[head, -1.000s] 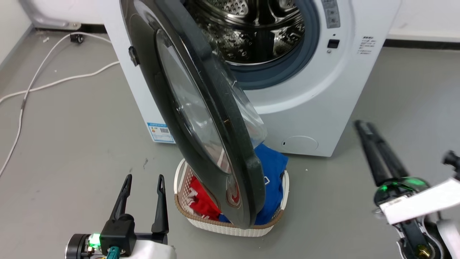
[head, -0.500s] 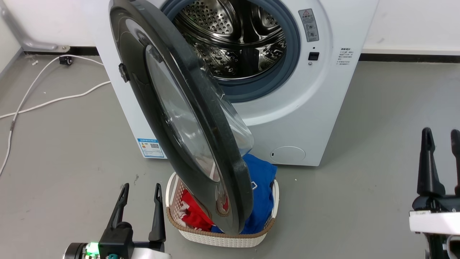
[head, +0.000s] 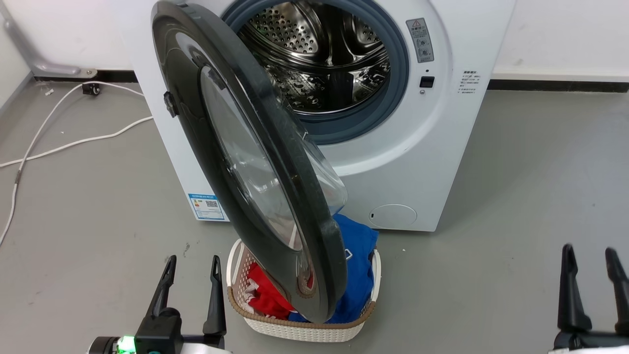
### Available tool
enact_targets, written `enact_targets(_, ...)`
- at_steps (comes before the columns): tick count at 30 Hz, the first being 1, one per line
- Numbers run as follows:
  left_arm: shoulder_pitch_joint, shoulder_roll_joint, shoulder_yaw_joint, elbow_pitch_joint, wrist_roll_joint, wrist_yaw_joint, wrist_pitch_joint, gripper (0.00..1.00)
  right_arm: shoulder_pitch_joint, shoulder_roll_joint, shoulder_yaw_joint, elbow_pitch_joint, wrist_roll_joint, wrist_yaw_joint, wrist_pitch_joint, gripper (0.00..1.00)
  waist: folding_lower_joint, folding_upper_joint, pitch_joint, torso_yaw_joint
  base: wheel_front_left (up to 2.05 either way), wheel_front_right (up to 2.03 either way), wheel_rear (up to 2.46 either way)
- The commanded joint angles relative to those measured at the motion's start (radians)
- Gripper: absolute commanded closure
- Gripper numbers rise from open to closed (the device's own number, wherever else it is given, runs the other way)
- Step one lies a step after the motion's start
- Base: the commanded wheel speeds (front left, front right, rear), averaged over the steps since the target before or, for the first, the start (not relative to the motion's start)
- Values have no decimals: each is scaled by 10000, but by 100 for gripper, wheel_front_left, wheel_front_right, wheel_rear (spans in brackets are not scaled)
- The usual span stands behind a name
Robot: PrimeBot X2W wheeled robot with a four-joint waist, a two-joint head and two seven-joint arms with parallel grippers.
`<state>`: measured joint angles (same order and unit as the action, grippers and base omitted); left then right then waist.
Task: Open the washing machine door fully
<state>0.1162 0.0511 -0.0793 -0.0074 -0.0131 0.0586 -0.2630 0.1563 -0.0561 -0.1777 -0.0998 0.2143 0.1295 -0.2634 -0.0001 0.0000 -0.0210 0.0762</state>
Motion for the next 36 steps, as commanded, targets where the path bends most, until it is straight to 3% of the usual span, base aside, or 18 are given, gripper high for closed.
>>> enact_targets(1,84,6,15,-35,5,9,-27,0,256,58,19,37,-18,22,-17,0,1,0,-5,6,0,0,0)
enact_targets(12,125,5,33,-7,-12,-7,-27,0,772,67,650,135,-57,13,-17,0,1,0,-2,-28,0,0,0)
enact_targets(27,148,-2,184,183,-146,192,-27,0,734,70,680,266,-221,13,-18,0,1,0,-25,17,0,0,0)
enact_targets(28,109,-1,237,129,-114,249,-27,25,728,70,690,284,-199,13,-18,0,1,0,-29,12,0,0,0)
enact_targets(29,81,0,296,90,-79,317,-27,93,721,70,699,296,-182,13,-18,0,1,0,-31,11,0,0,0)
enact_targets(30,68,-3,324,86,-83,334,-27,100,711,70,703,307,-165,13,-18,0,1,0,-31,13,0,0,0)
enact_targets(36,-317,181,724,-581,47,489,-27,100,725,69,608,387,-58,13,-18,0,1,0,-31,78,0,0,0)
